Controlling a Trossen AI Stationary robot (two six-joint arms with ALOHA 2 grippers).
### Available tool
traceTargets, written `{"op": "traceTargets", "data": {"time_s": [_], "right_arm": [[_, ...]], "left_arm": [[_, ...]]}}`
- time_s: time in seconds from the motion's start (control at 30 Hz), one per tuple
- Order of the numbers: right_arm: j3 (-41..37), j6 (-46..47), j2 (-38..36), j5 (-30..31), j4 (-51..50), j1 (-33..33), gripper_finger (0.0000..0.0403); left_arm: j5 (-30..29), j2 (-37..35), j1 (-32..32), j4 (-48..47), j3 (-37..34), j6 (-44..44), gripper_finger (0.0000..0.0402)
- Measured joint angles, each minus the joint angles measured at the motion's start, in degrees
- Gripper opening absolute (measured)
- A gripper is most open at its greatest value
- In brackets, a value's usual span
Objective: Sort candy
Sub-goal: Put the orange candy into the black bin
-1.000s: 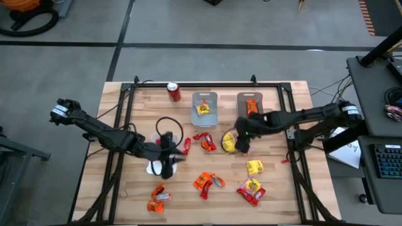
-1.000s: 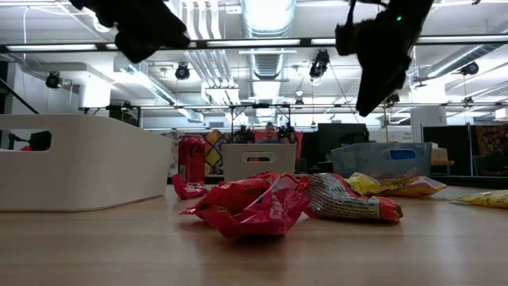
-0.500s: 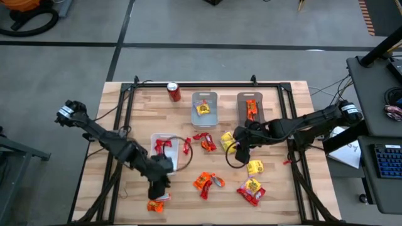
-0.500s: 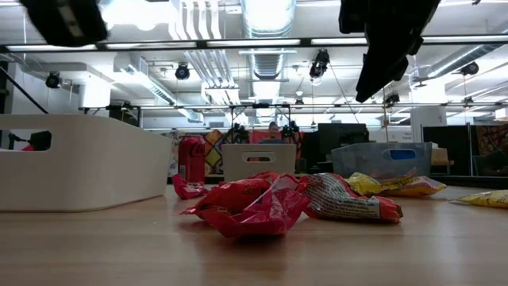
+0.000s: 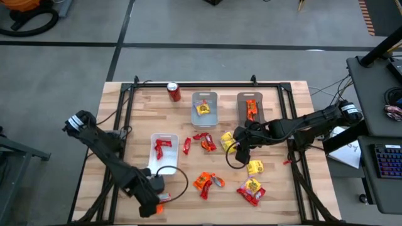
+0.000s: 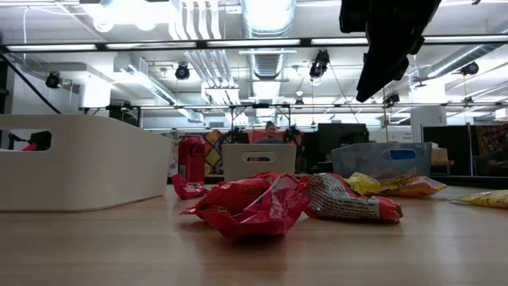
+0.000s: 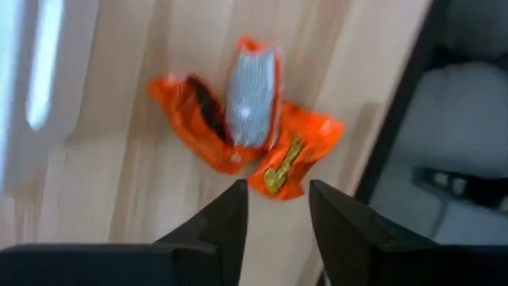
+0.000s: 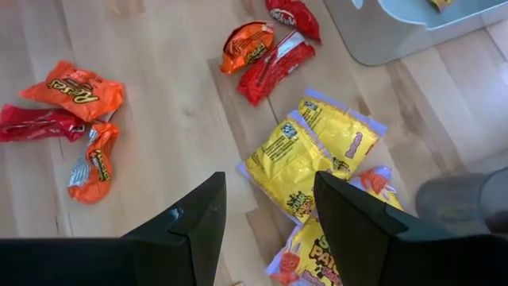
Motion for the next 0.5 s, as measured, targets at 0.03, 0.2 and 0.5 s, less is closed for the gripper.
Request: {"op": "traceTargets", "data": {"time_s": [0.03, 0.2, 0.5], "right_arm": [[0.0, 0.0, 0.0, -0.01, 0.02, 0.0, 0.0182], [-0.01, 0.01, 0.0, -0.02, 1.14, 0.0, 0.0182], [-0.02, 0.04, 0.0, -0.02, 1.22, 0.0, 0.0183]], "left_arm": [[-0.69, 0.64, -0.36, -0.04, -0.28, -0.76, 0.0135], [-3.31, 4.68, -0.57, -1.99, -0.75, -2.86, 0.0173], [-4.08, 9.4, -0.58, -2.94, -0.74, -3.01, 0.018]]}}
